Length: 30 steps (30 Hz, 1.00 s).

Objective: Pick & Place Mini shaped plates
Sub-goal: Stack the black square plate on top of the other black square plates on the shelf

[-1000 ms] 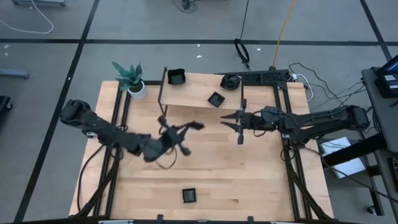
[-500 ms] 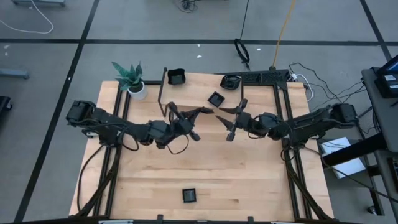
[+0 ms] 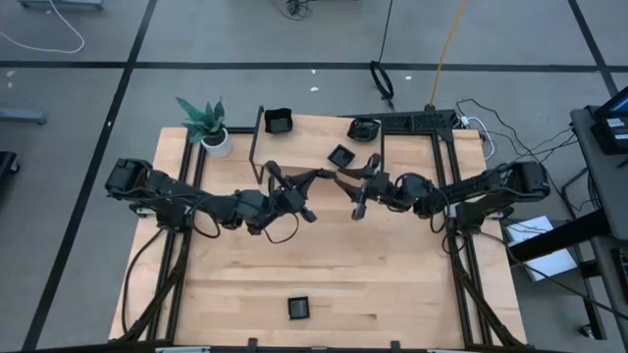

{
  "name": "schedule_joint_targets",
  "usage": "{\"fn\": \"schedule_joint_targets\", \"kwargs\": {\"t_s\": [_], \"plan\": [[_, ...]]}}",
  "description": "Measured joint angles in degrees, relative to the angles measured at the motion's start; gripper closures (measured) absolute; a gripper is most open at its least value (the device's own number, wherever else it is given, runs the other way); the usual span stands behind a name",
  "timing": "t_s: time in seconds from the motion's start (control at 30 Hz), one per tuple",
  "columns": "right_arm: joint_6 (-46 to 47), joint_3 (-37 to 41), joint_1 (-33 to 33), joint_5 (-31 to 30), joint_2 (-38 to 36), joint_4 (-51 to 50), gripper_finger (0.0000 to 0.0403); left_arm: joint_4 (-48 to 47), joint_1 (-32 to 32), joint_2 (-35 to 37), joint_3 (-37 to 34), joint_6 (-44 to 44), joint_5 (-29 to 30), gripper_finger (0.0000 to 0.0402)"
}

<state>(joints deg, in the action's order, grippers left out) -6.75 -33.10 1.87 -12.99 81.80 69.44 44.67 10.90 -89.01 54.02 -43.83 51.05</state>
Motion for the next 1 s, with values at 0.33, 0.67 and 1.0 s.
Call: {"fn": "schedule_joint_targets", "kwargs": {"t_s": [0.33, 0.67, 1.0], "plan": [[0.41, -1.09, 0.10, 4.10, 0.00, -1.15, 0.0284, -0.79, 0.00, 0.02, 0.00, 0.87, -0.02, 0.0398], [-1.26, -3.24, 0.08, 3.82, 0.00, -5.06, 0.0292, -1.01, 0.48, 0.04, 0.00, 1.06, 1.07, 0.0392], [-3.16, -3.28, 0.04, 1.02, 0.00, -4.94, 0.0344, -1.23, 1.50, 0.04, 0.00, 1.97, 1.47, 0.0388]]}}
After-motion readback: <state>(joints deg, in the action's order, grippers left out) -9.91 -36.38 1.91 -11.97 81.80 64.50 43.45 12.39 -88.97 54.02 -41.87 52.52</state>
